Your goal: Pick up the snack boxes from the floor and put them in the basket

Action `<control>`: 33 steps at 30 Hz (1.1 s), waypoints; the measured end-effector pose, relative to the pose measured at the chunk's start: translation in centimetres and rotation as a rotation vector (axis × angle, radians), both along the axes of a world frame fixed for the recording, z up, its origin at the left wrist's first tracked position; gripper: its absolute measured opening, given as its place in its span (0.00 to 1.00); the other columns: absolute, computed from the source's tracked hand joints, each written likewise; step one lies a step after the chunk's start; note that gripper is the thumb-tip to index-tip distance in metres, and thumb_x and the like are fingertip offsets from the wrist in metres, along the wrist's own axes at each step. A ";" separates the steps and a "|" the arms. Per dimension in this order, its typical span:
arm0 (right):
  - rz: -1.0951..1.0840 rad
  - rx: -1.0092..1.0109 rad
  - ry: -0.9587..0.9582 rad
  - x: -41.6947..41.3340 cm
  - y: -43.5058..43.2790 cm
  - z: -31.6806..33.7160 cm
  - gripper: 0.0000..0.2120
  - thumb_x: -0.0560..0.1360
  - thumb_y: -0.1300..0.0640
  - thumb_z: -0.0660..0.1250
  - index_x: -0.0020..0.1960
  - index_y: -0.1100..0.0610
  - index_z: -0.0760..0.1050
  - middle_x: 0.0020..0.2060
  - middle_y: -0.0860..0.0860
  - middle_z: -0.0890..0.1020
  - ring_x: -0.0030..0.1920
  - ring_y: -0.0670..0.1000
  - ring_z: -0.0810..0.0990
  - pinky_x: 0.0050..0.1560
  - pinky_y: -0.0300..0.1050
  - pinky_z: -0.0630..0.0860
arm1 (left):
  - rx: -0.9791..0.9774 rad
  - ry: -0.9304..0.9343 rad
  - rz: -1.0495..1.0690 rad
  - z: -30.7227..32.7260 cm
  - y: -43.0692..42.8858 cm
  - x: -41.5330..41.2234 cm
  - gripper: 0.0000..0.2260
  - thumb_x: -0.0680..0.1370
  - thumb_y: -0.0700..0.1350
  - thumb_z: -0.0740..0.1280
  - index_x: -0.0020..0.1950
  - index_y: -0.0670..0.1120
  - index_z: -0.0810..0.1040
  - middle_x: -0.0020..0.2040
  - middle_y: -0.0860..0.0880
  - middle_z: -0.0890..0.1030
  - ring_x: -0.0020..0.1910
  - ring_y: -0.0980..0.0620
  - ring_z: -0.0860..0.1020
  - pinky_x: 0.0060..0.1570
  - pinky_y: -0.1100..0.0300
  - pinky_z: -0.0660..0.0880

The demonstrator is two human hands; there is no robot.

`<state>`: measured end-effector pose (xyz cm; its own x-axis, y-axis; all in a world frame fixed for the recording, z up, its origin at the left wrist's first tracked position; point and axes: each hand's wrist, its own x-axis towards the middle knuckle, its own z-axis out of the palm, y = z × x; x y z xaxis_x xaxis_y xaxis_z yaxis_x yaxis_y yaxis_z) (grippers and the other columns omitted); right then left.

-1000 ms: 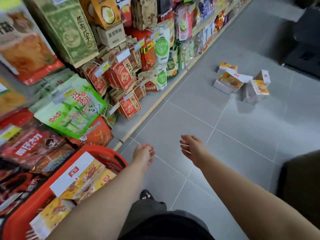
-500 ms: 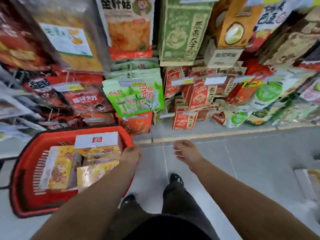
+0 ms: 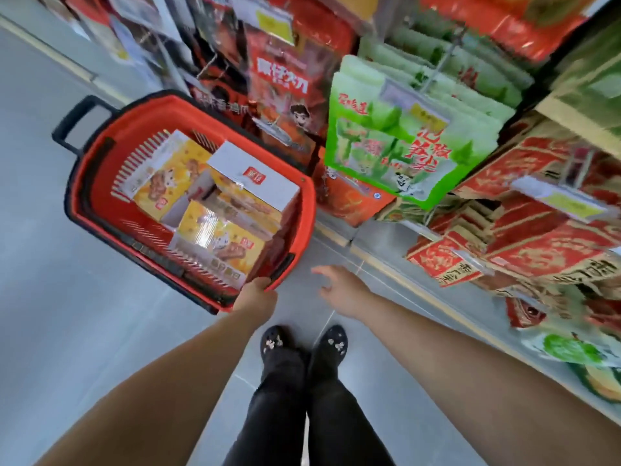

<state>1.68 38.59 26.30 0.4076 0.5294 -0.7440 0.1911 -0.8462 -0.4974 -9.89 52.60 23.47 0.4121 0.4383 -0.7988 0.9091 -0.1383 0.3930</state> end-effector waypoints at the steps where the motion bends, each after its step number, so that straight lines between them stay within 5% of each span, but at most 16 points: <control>1: 0.131 -0.031 -0.044 0.3 1.0 -1.7 0.25 0.79 0.61 0.59 0.75 0.52 0.62 0.73 0.54 0.66 0.68 0.58 0.70 0.63 0.47 0.69 | 0.031 0.025 -0.054 -1.3 0.5 0.2 0.18 0.77 0.38 0.58 0.66 0.42 0.74 0.60 0.37 0.77 0.57 0.36 0.76 0.55 0.52 0.74; 6: 0.569 -0.123 -0.253 1.4 4.8 -8.5 0.36 0.76 0.67 0.59 0.78 0.49 0.50 0.78 0.46 0.47 0.78 0.53 0.46 0.73 0.54 0.55 | 0.084 0.124 -0.262 -7.4 2.0 1.8 0.24 0.75 0.44 0.57 0.72 0.48 0.64 0.66 0.42 0.73 0.62 0.39 0.72 0.61 0.44 0.71; 9: 0.752 -0.148 -0.327 2.2 6.5 -11.5 0.37 0.75 0.68 0.58 0.78 0.49 0.48 0.79 0.47 0.45 0.78 0.53 0.40 0.75 0.54 0.46 | 0.022 0.179 -0.318 -9.5 1.3 1.4 0.28 0.75 0.45 0.59 0.75 0.53 0.59 0.73 0.47 0.67 0.68 0.42 0.69 0.68 0.42 0.65; 14: 0.898 -0.164 -0.403 3.4 6.7 -14.5 0.37 0.74 0.66 0.61 0.77 0.44 0.52 0.78 0.46 0.52 0.78 0.55 0.46 0.75 0.61 0.46 | 0.120 0.153 -0.255 -11.0 0.5 0.4 0.29 0.73 0.39 0.60 0.73 0.58 0.62 0.72 0.51 0.67 0.68 0.43 0.68 0.65 0.35 0.66; 19: 0.901 -0.012 -0.475 2.8 5.9 -15.4 0.29 0.72 0.70 0.60 0.68 0.47 0.64 0.66 0.50 0.66 0.69 0.58 0.60 0.66 0.62 0.64 | 0.177 0.165 -0.178 -11.6 -1.2 0.2 0.22 0.75 0.39 0.58 0.67 0.56 0.68 0.68 0.50 0.70 0.68 0.43 0.67 0.66 0.27 0.57; 30: 0.899 -0.003 -0.405 0.8 -2.9 -15.2 0.27 0.72 0.73 0.55 0.67 0.52 0.65 0.65 0.54 0.67 0.68 0.59 0.61 0.58 0.56 0.69 | 0.147 0.115 -0.118 -11.6 -10.3 -2.9 0.27 0.74 0.36 0.56 0.69 0.59 0.68 0.71 0.51 0.69 0.70 0.43 0.65 0.70 0.35 0.58; 33: 0.889 0.001 -0.407 0.5 -6.3 -15.6 0.28 0.70 0.74 0.55 0.65 0.52 0.66 0.65 0.53 0.67 0.69 0.59 0.61 0.58 0.55 0.70 | 0.123 0.116 -0.142 -11.0 -13.6 -3.3 0.30 0.74 0.35 0.56 0.72 0.59 0.65 0.74 0.54 0.66 0.73 0.45 0.61 0.71 0.32 0.50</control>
